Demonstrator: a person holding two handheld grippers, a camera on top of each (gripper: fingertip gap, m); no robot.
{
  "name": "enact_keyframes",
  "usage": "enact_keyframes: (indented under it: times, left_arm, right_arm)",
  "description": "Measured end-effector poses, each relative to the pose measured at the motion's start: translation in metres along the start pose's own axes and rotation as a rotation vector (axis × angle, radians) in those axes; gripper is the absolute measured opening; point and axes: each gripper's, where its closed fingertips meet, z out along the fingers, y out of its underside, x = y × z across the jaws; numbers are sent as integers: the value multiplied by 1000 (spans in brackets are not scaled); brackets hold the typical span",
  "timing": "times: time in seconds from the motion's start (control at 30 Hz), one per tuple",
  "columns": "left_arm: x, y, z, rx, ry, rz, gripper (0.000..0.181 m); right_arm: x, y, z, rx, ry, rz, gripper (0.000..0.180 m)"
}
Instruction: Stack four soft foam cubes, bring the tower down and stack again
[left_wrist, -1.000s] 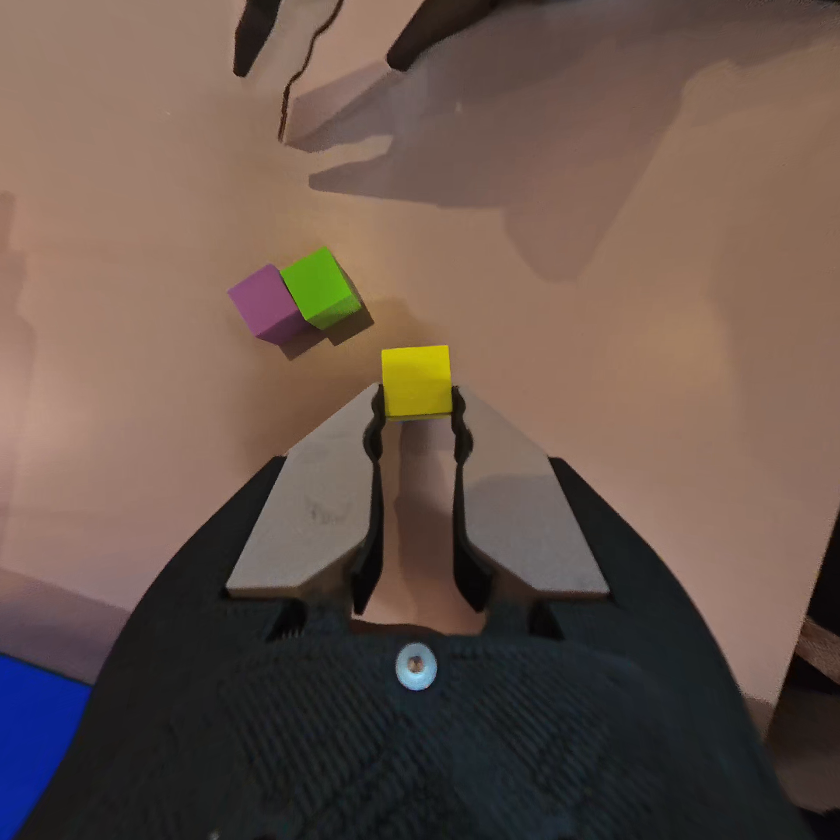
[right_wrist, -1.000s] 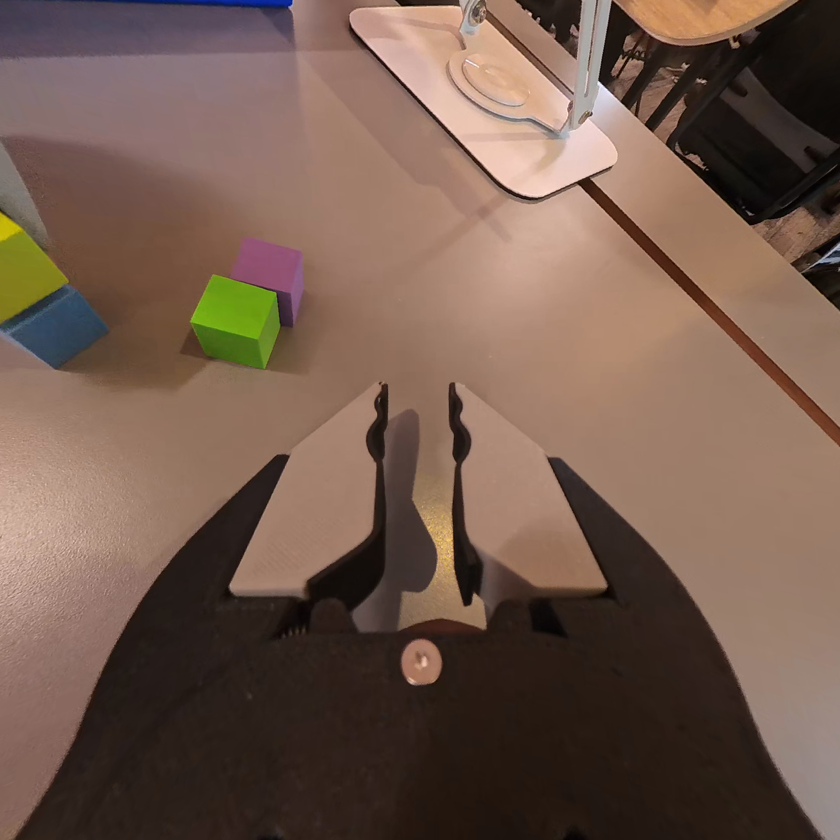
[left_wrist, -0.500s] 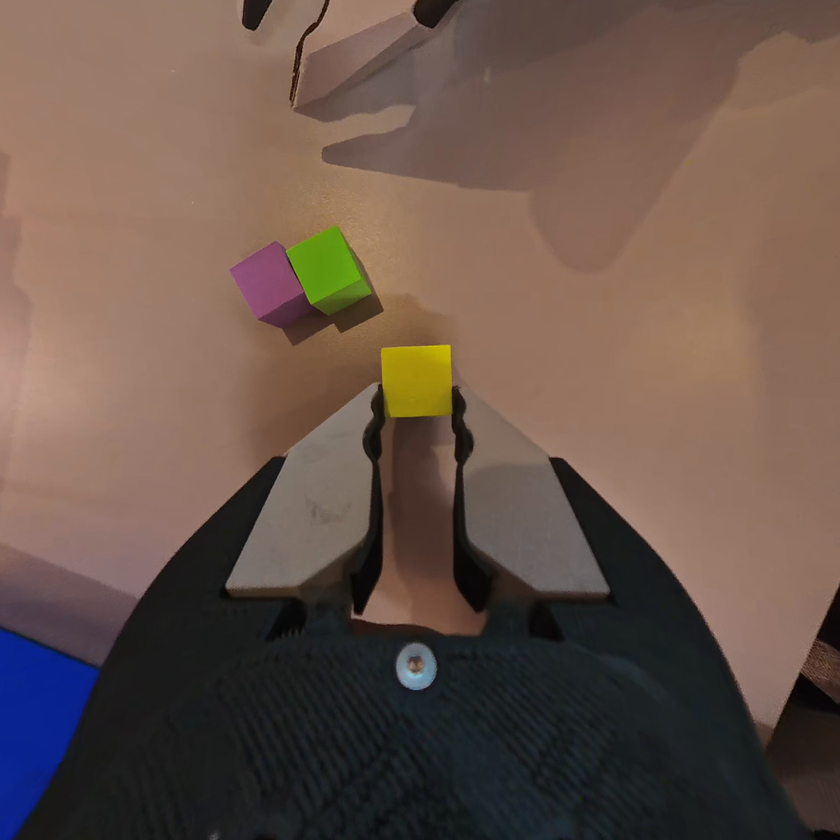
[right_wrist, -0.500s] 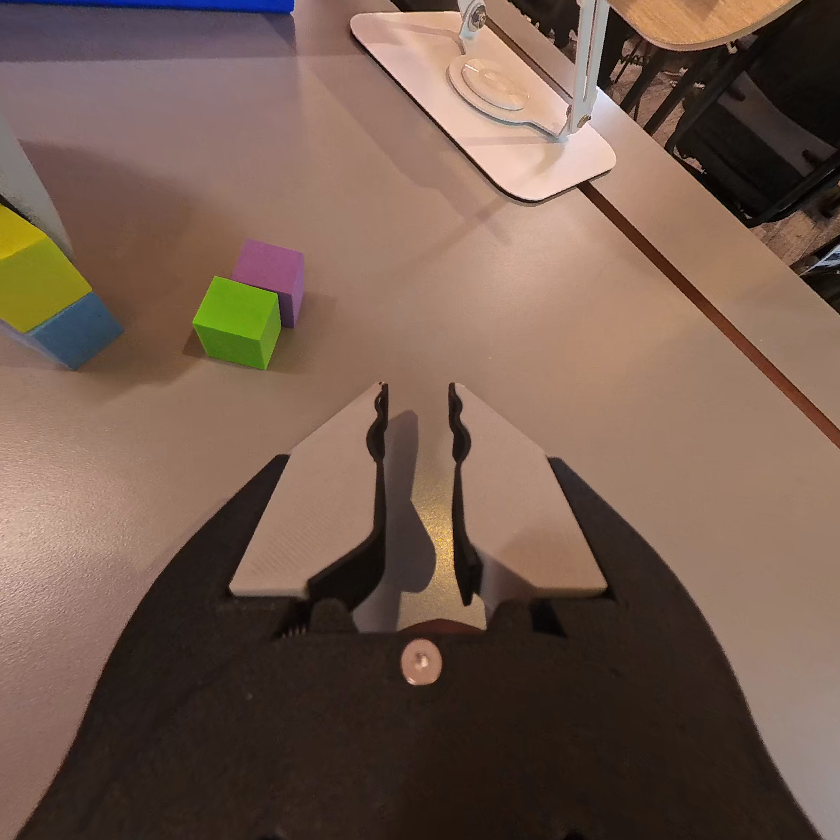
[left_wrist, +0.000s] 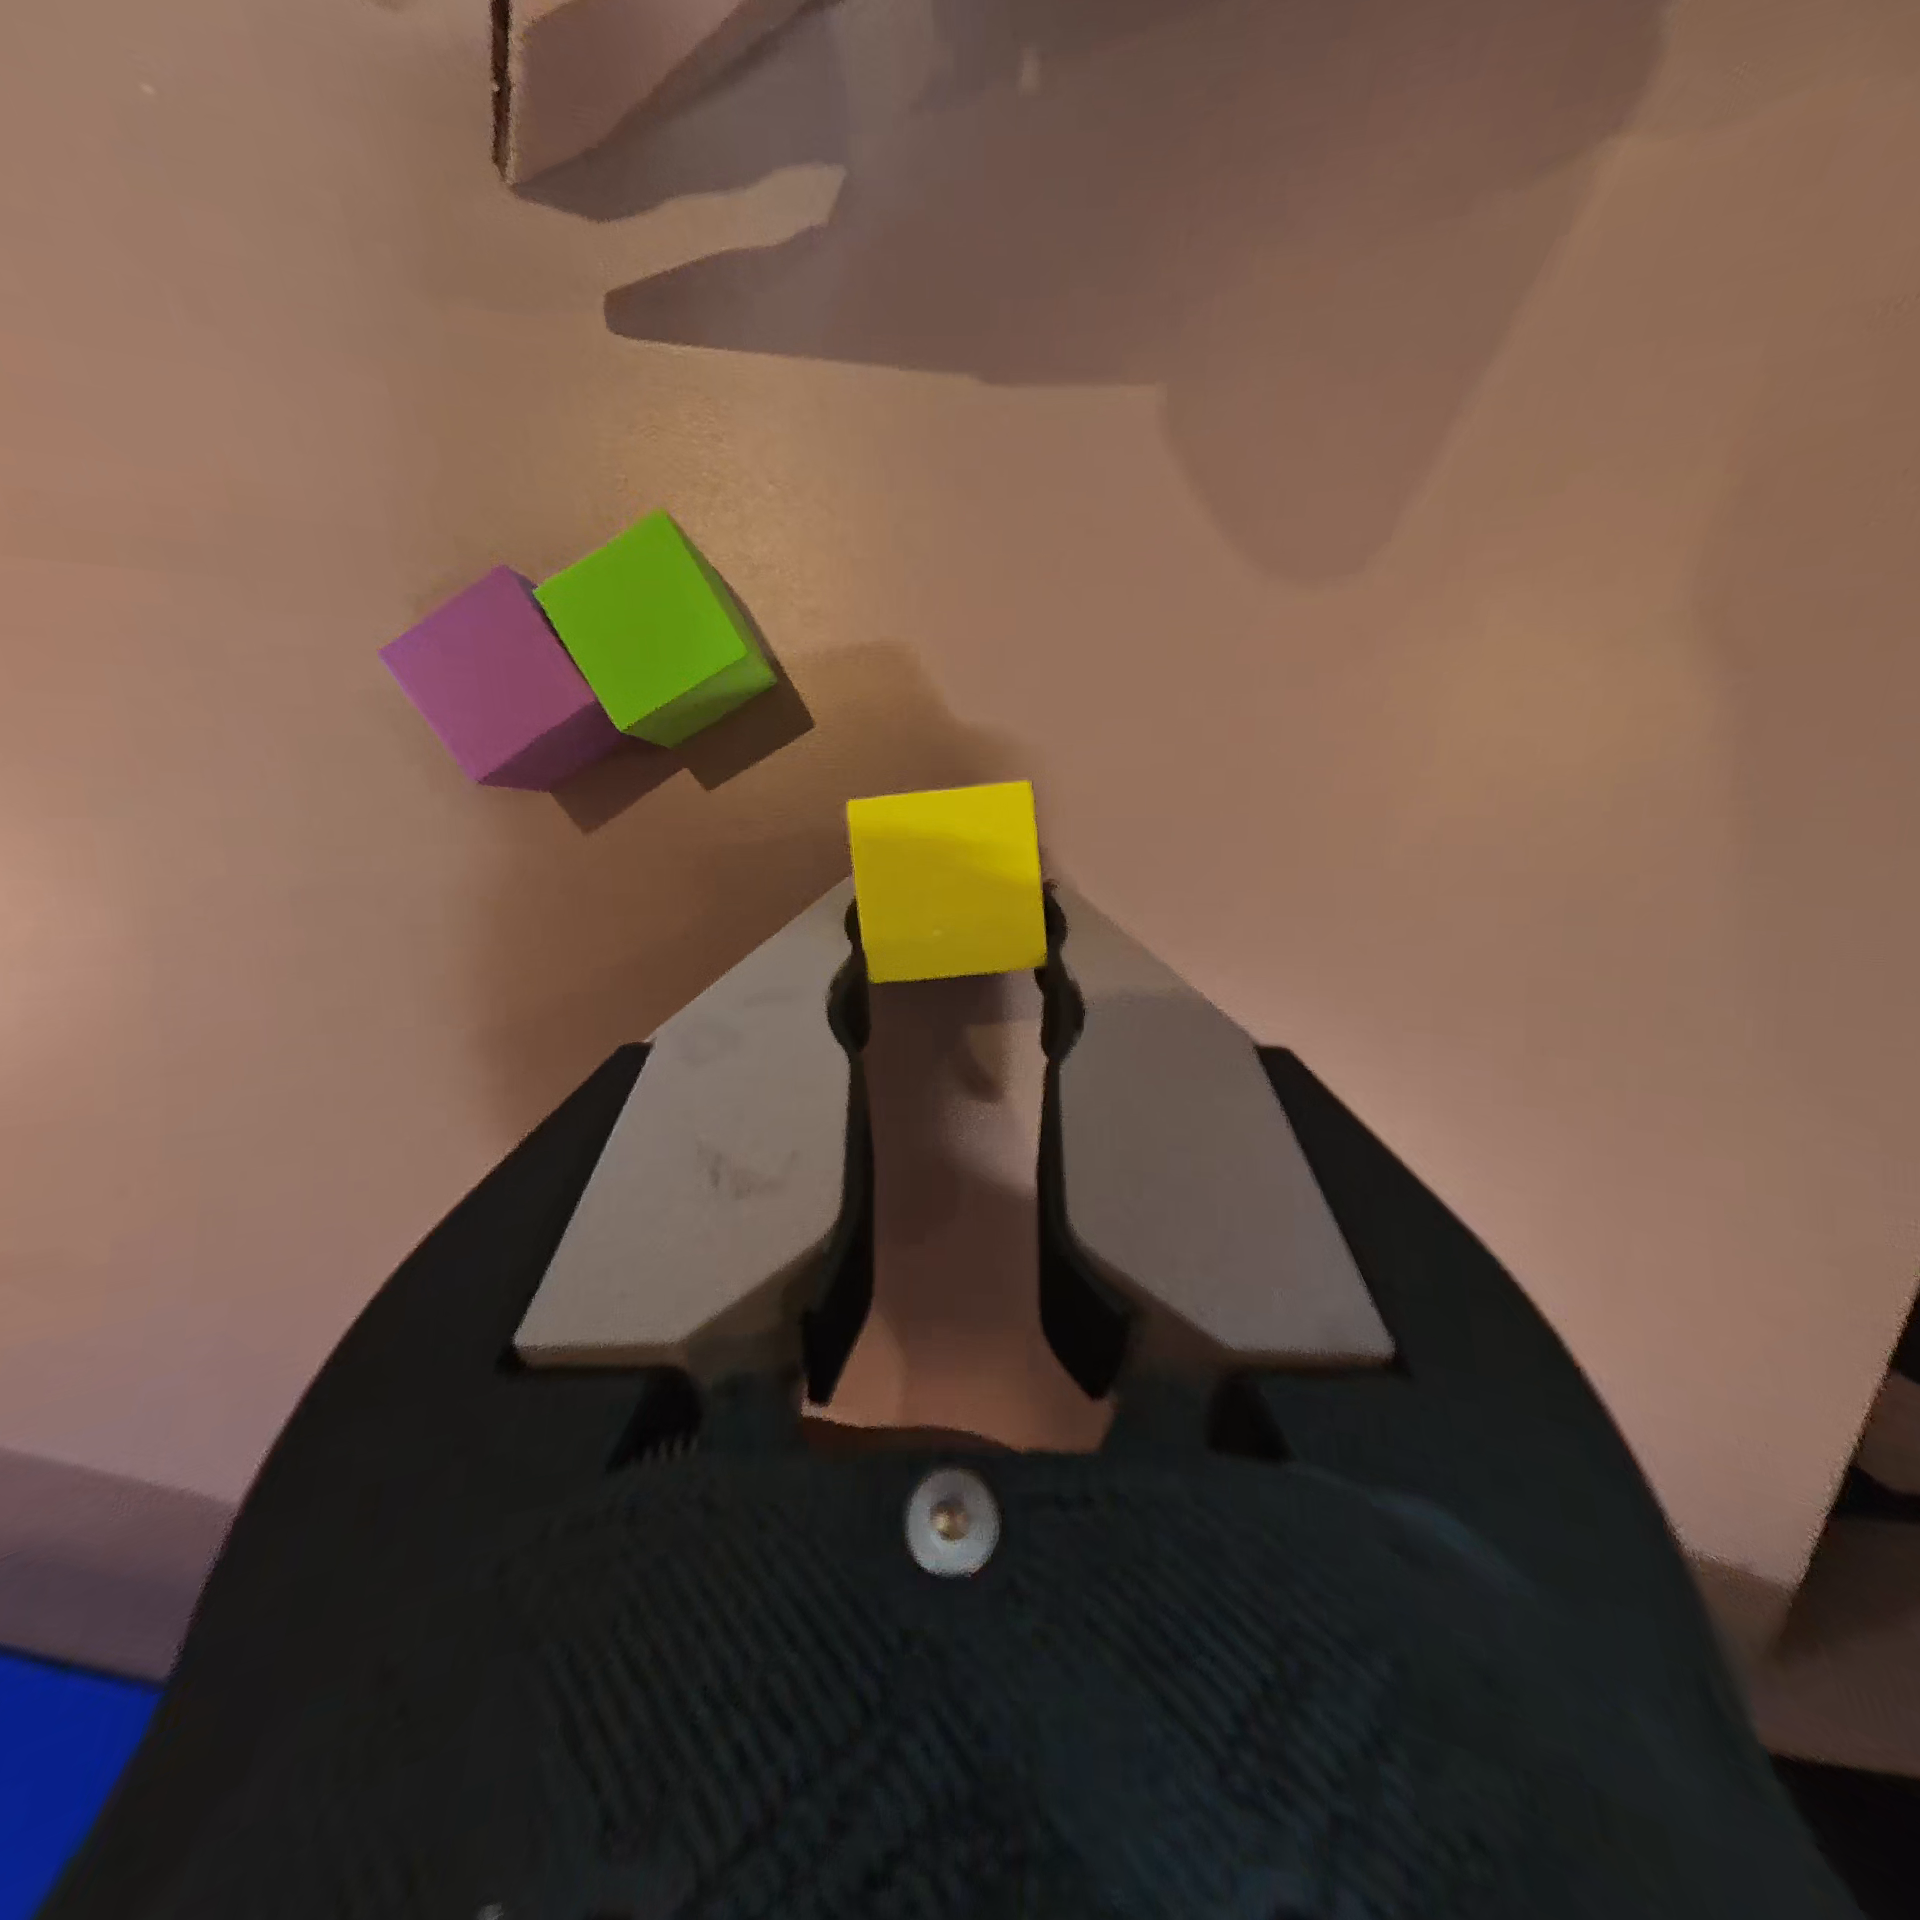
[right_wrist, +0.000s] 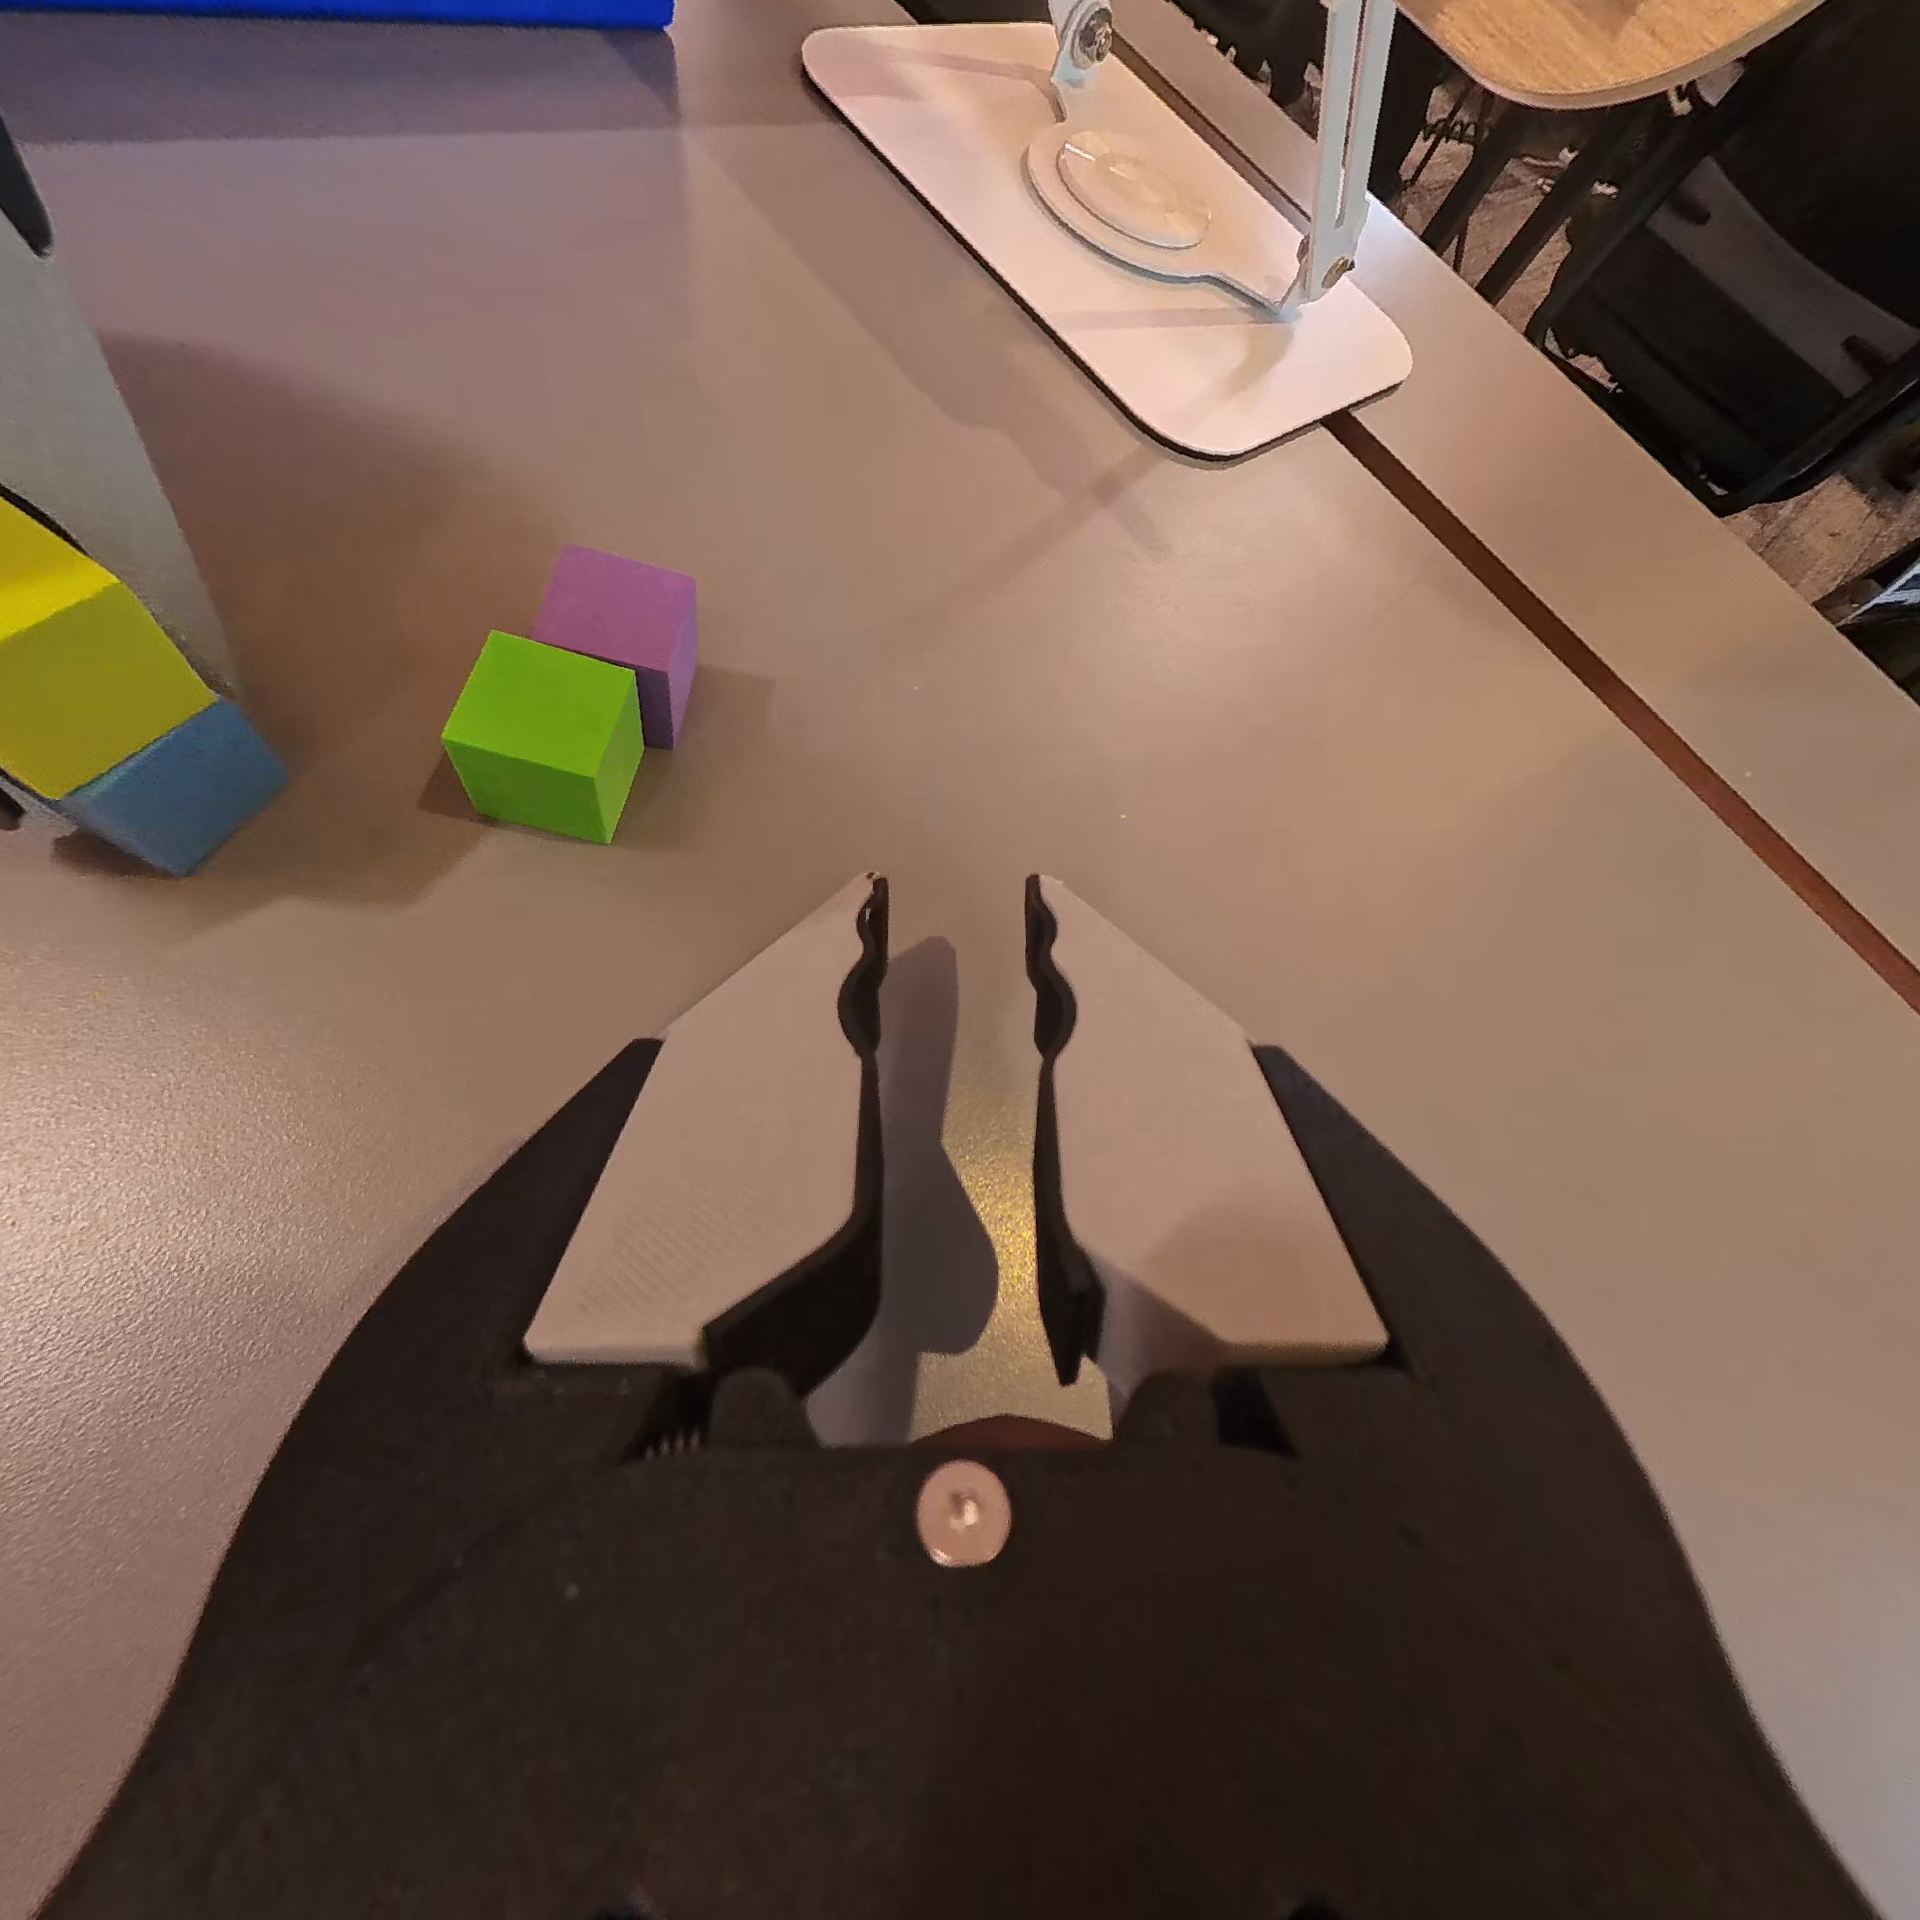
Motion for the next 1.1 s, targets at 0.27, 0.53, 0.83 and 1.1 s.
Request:
enact_keyframes:
  times: [0.27, 0.53, 0.83, 1.1]
  left_arm:
    - [1, 8, -2, -98, 63, 211, 28]
    - [-2, 11, 0, -116, 40, 284, 36]
    - [1, 19, -17, -4, -70, 210, 64]
    - [5, 17, -33, 222, -187, 57, 20]
  right_arm:
    - [0, 0, 0, 3, -1, 3, 23]
    - [0, 0, 0, 3, -2, 3, 23]
    - [2, -1, -2, 12, -5, 21, 24]
    - [3, 0, -2, 9, 1, 27, 24]
